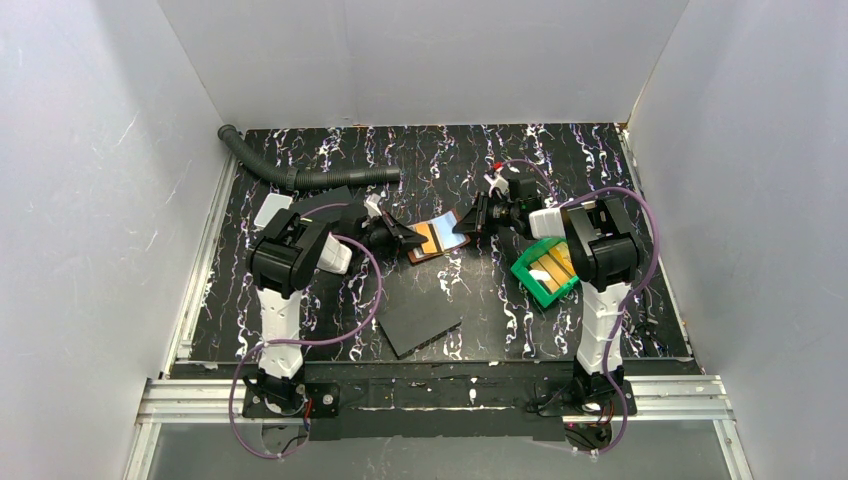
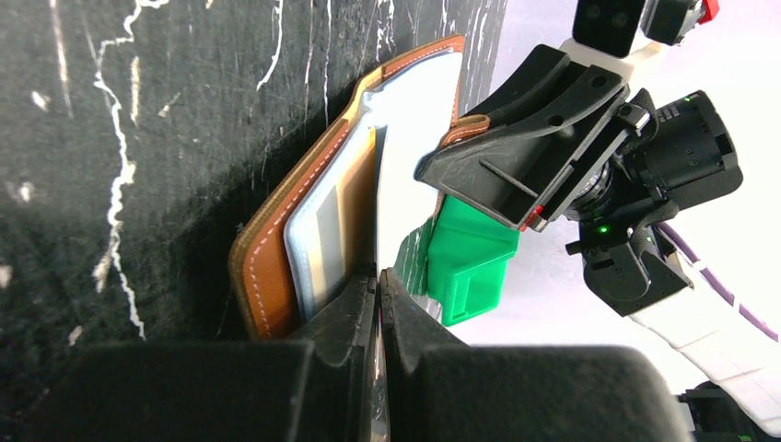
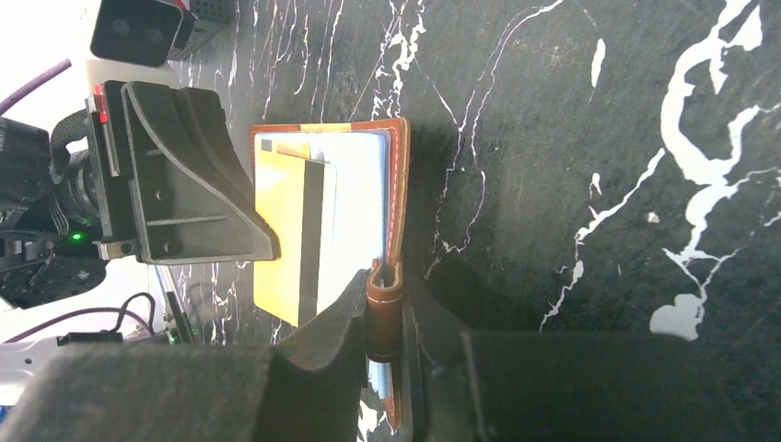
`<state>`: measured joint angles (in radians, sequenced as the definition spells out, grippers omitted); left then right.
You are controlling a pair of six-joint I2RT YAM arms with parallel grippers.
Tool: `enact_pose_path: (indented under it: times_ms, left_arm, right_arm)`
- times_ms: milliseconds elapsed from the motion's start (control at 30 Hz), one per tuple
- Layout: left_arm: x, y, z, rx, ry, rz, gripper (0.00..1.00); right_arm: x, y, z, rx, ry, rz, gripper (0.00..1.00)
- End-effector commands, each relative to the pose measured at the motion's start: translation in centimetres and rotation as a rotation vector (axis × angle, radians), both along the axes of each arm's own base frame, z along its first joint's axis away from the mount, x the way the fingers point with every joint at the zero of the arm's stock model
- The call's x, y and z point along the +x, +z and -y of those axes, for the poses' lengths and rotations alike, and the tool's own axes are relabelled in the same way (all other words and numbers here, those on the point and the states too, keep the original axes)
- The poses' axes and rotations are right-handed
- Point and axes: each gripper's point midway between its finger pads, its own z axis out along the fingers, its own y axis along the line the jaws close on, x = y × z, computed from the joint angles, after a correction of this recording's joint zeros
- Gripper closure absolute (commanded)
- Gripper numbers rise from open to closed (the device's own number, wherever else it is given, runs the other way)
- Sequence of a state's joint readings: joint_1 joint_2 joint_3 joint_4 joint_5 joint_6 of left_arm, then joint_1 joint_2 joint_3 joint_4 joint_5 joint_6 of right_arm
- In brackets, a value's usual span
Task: Put the credit cards into the card holder
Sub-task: Insert the credit card into the card holder.
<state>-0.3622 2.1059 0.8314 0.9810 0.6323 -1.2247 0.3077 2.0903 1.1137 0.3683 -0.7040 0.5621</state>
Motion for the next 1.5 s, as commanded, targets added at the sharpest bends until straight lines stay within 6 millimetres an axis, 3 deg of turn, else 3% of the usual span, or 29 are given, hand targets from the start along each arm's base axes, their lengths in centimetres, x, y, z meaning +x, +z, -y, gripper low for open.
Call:
enact_pose_path:
  times_ms: [0,333,1467]
  left_arm:
    - [0.2,0.6,-0.2,-0.013,0.0,0.018,1.0]
    - [-0.6,0.1,-0.7,0.002,0.0,0.008,1.0]
    - [1.4,-0.6,0.0,0.024,0.027,0.038,1.0]
  right_arm:
    - [0.2,-1.2,0.0,-0.022,0.005,-0.009,0.99]
    - [0.1,-1.1,0.0,-0.021,0.01,-0.009,0.99]
    - [0.0,-1.2,-0.3,-0.006,0.016,-0.021,0.99]
